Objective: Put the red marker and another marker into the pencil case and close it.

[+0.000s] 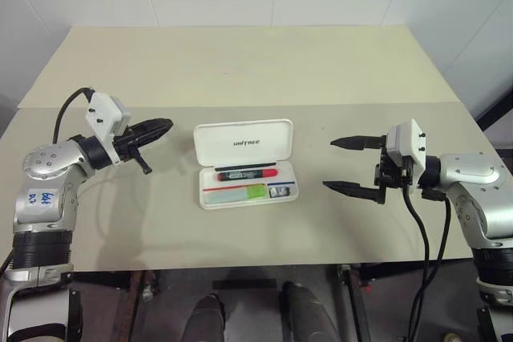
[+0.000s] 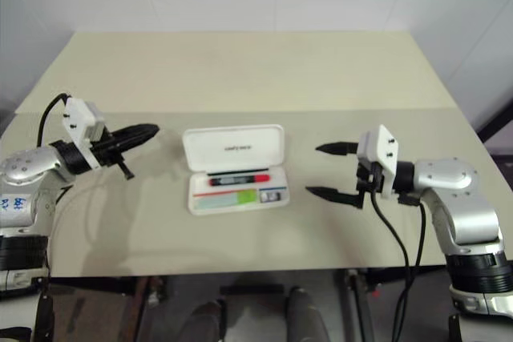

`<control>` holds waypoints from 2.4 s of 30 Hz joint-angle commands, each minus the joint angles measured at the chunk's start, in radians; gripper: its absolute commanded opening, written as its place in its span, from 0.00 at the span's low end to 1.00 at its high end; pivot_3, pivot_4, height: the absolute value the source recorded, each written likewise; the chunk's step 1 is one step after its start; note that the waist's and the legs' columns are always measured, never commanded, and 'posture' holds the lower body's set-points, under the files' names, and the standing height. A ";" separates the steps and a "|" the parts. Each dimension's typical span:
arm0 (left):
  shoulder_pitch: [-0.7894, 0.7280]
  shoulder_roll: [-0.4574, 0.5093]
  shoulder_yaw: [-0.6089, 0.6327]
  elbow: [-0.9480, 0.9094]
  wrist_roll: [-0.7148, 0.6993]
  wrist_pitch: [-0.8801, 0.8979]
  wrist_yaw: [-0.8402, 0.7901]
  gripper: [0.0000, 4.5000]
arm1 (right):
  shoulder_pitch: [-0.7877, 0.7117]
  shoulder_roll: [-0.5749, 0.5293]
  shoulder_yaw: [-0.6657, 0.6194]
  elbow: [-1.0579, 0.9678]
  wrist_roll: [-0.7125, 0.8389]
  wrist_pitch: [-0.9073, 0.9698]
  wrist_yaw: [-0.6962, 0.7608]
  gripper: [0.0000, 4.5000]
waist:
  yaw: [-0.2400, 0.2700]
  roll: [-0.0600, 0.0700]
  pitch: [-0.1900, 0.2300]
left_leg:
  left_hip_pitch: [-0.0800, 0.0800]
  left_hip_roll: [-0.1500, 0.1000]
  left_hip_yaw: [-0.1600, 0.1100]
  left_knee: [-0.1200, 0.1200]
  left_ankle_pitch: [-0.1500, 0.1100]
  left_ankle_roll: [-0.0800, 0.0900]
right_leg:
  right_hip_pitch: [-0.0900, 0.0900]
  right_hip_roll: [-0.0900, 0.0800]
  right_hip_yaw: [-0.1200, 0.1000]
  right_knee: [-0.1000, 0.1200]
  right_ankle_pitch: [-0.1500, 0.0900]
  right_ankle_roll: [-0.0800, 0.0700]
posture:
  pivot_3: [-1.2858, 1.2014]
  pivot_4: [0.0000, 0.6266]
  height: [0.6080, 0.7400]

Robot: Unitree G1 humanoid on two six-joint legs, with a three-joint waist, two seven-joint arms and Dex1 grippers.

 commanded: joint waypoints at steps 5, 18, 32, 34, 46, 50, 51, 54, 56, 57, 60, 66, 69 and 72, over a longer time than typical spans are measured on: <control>-0.068 -0.076 -0.075 0.122 0.049 -0.002 0.004 0.01 | 0.012 0.000 -0.016 -0.067 0.022 0.003 -0.034 1.00 | 0.008 0.000 0.000 | 0.000 0.000 0.000 0.000 0.000 0.000 | 0.000 0.000 0.000 0.000 0.000 0.000 | 0.52 0.24 1.00; -0.153 -0.167 -0.106 0.188 0.040 -0.053 -0.054 0.01 | 0.047 0.002 -0.024 -0.095 0.027 0.004 -0.065 1.00 | 0.019 0.000 0.000 | 0.000 0.000 0.000 0.000 0.000 0.000 | 0.000 0.000 0.000 0.000 0.000 0.001 | 0.52 0.24 1.00; -0.063 -0.117 -0.130 0.019 -0.049 -0.039 -0.307 0.01 | 0.068 0.019 -0.019 -0.088 0.023 -0.015 -0.071 1.00 | 0.021 0.000 0.000 | -0.001 0.000 0.000 0.001 0.000 0.000 | 0.000 0.000 0.000 -0.001 0.000 0.000 | 0.52 0.24 1.00; -0.056 -0.097 -0.158 0.018 -0.023 -0.049 -0.337 0.01 | 0.071 0.021 -0.019 -0.086 0.023 -0.017 -0.071 1.00 | 0.021 0.000 0.000 | 0.000 0.000 0.000 0.000 0.000 0.000 | 0.000 0.000 0.000 -0.001 0.000 0.000 | 0.52 0.24 1.00; -0.033 -0.119 -0.312 0.020 0.135 -0.091 -0.312 0.01 | 0.087 0.034 -0.020 -0.093 0.021 -0.032 -0.089 1.00 | 0.025 0.000 0.000 | -0.001 0.000 0.000 0.001 0.000 0.000 | 0.000 0.000 0.000 -0.001 -0.002 -0.003 | 0.52 0.24 1.00; -0.015 -0.138 -0.350 -0.023 0.145 -0.056 -0.306 0.01 | 0.100 0.048 -0.020 -0.107 0.020 -0.037 -0.108 1.00 | 0.024 0.000 0.000 | 0.000 0.000 0.000 0.001 0.000 0.000 | 0.001 0.000 0.000 -0.001 -0.002 -0.003 | 0.52 0.24 1.00; -0.013 -0.139 -0.355 -0.031 0.147 -0.049 -0.303 0.01 | 0.104 0.050 -0.018 -0.112 0.019 -0.037 -0.112 1.00 | 0.024 0.000 0.000 | 0.000 0.000 0.000 0.001 0.000 0.000 | 0.001 0.000 0.000 -0.001 -0.002 -0.003 | 0.52 0.24 1.00; -0.025 -0.145 -0.380 -0.064 0.158 -0.015 -0.282 0.01 | 0.115 0.059 -0.021 -0.122 0.018 -0.039 -0.126 1.00 | 0.024 0.000 0.000 | 0.000 0.000 0.000 0.002 0.000 0.000 | 0.001 0.000 0.000 -0.001 -0.002 -0.003 | 0.52 0.24 1.00; -0.040 -0.147 -0.398 -0.086 0.165 0.012 -0.278 0.01 | 0.123 0.065 -0.021 -0.127 0.017 -0.042 -0.135 1.00 | 0.025 0.000 0.000 | 0.000 0.000 0.000 0.002 0.000 0.000 | 0.002 0.000 0.000 -0.001 -0.002 -0.004 | 0.52 0.24 1.00; -0.047 -0.146 -0.406 -0.094 0.168 0.031 -0.276 0.01 | 0.125 0.068 -0.021 -0.129 0.017 -0.044 -0.139 1.00 | 0.025 0.000 0.000 | 0.000 0.000 0.000 0.003 0.000 0.000 | 0.002 0.000 0.000 -0.001 -0.002 -0.004 | 0.52 0.24 1.00; -0.055 -0.138 -0.417 -0.106 0.171 0.061 -0.276 0.01 | 0.128 0.074 -0.017 -0.134 0.017 -0.046 -0.148 1.00 | 0.024 0.000 0.000 | 0.000 0.000 0.000 0.003 0.000 0.000 | 0.002 0.000 0.001 -0.001 -0.005 -0.009 | 0.52 0.24 1.00; -0.075 -0.154 -0.457 -0.104 0.179 0.177 -0.259 0.01 | 0.136 0.096 -0.014 -0.148 0.015 -0.057 -0.176 1.00 | 0.025 0.000 0.000 | 0.000 0.000 0.000 0.004 0.000 0.000 | 0.003 0.000 0.001 -0.001 -0.005 -0.010 | 0.52 0.24 1.00; -0.076 -0.155 -0.458 -0.109 0.176 0.179 -0.263 0.01 | 0.138 0.097 -0.014 -0.157 0.015 -0.053 -0.180 1.00 | 0.025 0.000 0.000 | 0.000 0.000 0.000 0.005 0.000 0.000 | 0.003 0.000 0.001 -0.001 -0.006 -0.011 | 0.52 0.24 1.00; -0.076 -0.167 -0.430 -0.121 0.147 0.198 -0.250 0.01 | 0.141 0.094 -0.015 -0.160 0.017 -0.051 -0.181 1.00 | 0.025 0.000 0.000 | 0.000 0.000 0.000 0.006 0.000 0.000 | 0.004 0.000 0.001 -0.001 -0.007 -0.013 | 0.52 0.24 1.00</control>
